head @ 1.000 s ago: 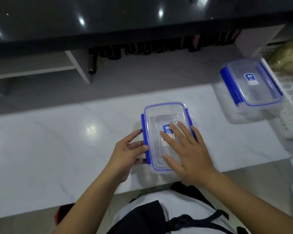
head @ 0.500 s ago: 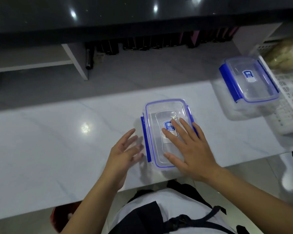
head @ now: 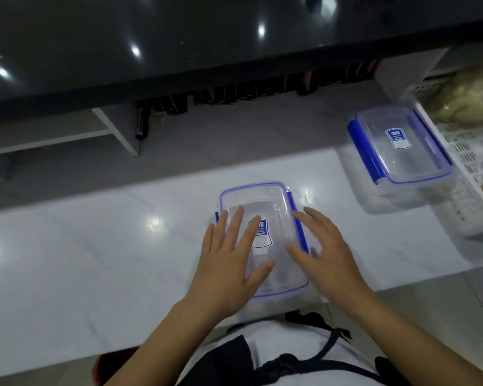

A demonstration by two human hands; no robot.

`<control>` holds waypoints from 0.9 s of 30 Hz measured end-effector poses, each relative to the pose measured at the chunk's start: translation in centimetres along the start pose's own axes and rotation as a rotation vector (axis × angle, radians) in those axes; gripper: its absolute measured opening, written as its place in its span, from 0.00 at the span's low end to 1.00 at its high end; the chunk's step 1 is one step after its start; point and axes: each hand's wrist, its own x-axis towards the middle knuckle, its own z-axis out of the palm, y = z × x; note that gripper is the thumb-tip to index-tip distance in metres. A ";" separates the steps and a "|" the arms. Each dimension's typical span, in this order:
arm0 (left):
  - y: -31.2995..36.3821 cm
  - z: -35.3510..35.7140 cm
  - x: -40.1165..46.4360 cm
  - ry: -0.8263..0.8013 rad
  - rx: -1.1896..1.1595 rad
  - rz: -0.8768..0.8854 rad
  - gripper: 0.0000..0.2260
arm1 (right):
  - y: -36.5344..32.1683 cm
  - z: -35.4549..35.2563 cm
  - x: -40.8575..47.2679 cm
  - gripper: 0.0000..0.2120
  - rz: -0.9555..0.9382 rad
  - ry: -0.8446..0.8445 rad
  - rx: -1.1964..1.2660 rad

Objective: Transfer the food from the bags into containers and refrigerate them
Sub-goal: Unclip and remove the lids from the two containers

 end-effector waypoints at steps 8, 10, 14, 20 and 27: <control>2.5 1.5 1.8 0.020 0.116 -0.012 0.34 | 0.0 -4.2 3.0 0.18 0.467 -0.284 0.454; 2.9 2.1 1.8 0.044 0.151 -0.021 0.34 | 0.1 -4.1 3.4 0.17 0.488 -0.313 0.464; 2.9 2.7 1.9 0.118 0.141 -0.012 0.33 | 0.4 -4.2 3.9 0.14 0.500 -0.344 0.517; 3.0 2.7 2.0 0.139 0.122 -0.022 0.33 | 0.6 -4.3 4.0 0.12 0.489 -0.376 0.551; 2.9 2.7 2.3 0.125 0.124 -0.060 0.33 | 1.6 -4.5 3.6 0.14 0.428 -0.266 0.530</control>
